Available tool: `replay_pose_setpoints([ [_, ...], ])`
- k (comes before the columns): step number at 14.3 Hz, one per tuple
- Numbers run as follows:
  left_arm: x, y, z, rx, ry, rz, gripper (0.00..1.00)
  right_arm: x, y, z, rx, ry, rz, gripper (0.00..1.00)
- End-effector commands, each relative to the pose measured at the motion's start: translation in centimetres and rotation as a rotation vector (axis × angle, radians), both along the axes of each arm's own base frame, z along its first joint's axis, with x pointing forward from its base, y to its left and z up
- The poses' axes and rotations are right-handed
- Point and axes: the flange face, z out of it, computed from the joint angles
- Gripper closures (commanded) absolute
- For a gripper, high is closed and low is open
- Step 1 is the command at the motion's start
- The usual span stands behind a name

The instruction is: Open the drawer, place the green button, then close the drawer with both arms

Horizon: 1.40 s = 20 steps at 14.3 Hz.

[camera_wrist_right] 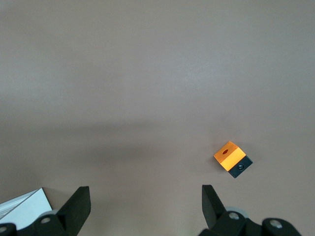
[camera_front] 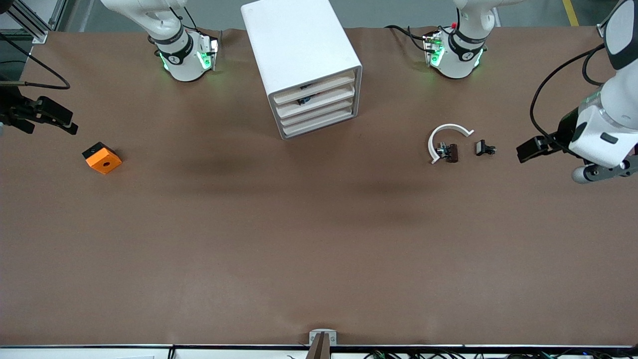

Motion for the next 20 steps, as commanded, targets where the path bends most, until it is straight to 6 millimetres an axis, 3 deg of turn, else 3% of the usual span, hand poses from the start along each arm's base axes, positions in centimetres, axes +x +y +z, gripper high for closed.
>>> replay_pose_setpoints([
  [1, -1.5, 0.2, 1.9, 0.006, -0.012, -0.035, 0.0, 0.2, -0.1, 0.5, -0.016, -0.007, 0.005, 0.0],
  [6, -5.7, 1.1, 5.0, 0.031, -0.02, -0.134, 0.0, 0.2, -0.1, 0.6, -0.016, -0.007, 0.003, 0.0],
  [7, -7.3, 1.8, 4.8, 0.04, -0.013, -0.127, 0.0, 0.2, -0.1, 0.6, -0.016, -0.007, 0.003, 0.0],
  [10, -8.8, 3.3, 5.7, 0.011, -0.024, -0.111, 0.0, 0.2, -0.1, 0.6, -0.016, -0.007, 0.003, 0.0],
  [13, -10.5, 3.0, 5.8, -0.054, -0.032, -0.104, 0.0, 0.2, -0.3, 1.0, -0.017, -0.016, 0.0, 0.0],
  [16, -10.4, 3.7, 6.0, -0.062, -0.045, -0.091, 0.0, 0.3, -0.3, 1.1, -0.017, -0.017, 0.0, 0.0],
  [20, -8.8, 4.1, 5.3, -0.064, -0.042, -0.088, 0.0, 0.3, -0.1, 1.2, -0.017, -0.02, 0.005, 0.0],
])
